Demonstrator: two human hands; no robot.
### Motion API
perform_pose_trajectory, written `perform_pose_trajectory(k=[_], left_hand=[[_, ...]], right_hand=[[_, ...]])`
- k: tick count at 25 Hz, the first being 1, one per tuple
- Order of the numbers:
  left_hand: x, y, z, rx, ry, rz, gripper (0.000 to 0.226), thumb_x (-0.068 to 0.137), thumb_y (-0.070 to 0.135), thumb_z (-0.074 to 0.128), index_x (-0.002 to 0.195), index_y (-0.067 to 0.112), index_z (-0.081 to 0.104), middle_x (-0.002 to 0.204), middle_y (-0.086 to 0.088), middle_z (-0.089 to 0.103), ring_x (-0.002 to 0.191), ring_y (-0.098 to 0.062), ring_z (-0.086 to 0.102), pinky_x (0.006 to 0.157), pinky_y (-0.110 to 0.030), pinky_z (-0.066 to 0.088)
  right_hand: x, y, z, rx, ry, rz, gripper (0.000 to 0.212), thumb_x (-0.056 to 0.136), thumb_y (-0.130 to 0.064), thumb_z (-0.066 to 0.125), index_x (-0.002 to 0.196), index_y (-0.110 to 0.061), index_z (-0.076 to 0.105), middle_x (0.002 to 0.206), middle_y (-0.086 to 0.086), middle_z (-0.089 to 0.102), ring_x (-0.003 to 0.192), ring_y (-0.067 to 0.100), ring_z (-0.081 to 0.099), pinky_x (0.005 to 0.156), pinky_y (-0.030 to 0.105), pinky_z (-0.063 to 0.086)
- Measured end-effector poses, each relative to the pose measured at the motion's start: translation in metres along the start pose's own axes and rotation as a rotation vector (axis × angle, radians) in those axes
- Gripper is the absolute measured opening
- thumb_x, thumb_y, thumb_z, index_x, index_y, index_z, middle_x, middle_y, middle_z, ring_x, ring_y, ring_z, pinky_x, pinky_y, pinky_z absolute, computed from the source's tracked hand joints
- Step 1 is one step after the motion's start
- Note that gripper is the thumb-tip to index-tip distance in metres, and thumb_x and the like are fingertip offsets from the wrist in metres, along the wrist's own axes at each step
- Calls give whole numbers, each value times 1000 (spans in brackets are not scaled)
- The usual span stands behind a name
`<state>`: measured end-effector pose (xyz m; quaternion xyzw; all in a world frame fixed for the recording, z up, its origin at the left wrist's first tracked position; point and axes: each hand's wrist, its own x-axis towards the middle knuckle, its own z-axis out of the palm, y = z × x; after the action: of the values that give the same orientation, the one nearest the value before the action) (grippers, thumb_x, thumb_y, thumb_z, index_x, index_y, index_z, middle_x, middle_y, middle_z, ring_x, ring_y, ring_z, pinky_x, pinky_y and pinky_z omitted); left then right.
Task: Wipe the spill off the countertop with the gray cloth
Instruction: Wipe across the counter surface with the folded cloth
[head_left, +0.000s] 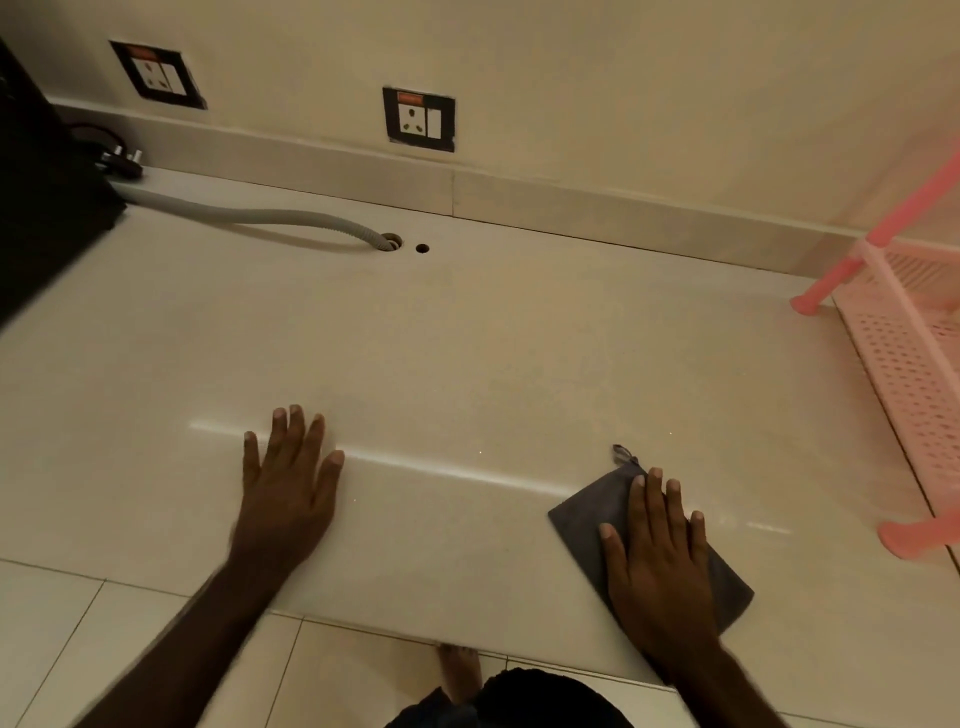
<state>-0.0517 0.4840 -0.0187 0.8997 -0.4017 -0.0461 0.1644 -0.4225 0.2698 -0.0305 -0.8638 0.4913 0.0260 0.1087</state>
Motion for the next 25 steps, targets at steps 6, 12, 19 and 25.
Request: perform_pose_trajectory(k=[6, 12, 19, 25], left_hand=[[-4, -21, 4, 58, -31, -86, 81, 99, 66, 12, 165, 20, 10, 173, -13, -3, 160, -24, -13, 128, -53, -10], [-3, -28, 11, 99, -31, -81, 80, 100, 70, 8, 165, 24, 5, 174, -10, -3, 160, -22, -12, 129, -53, -7], [0, -33, 19, 88, 9, -87, 75, 103, 69, 15, 165, 27, 6, 174, -7, -2, 160, -18, -13, 129, -53, -5], [0, -34, 18, 44, -5, -98, 69, 106, 61, 11, 165, 27, 6, 174, -5, -4, 159, -17, -14, 129, -54, -3]], right_hand=[[74, -10, -17, -2, 43, 9, 80, 107, -67, 3, 172, -23, -10, 180, 5, -20, 167, 25, -19, 136, 57, -1], [86, -89, -7, -39, -18, -246, 75, 109, -58, 4, 173, -19, 2, 182, 4, -7, 167, 20, -18, 136, 50, -6], [68, -41, -4, -84, 1, -245, 79, 107, -66, 4, 174, -24, 8, 183, 0, -1, 168, 17, -9, 135, 49, 3], [152, -109, -25, -37, 23, -49, 76, 112, -58, 14, 173, -13, 8, 182, 12, -3, 168, 31, -6, 134, 59, 4]])
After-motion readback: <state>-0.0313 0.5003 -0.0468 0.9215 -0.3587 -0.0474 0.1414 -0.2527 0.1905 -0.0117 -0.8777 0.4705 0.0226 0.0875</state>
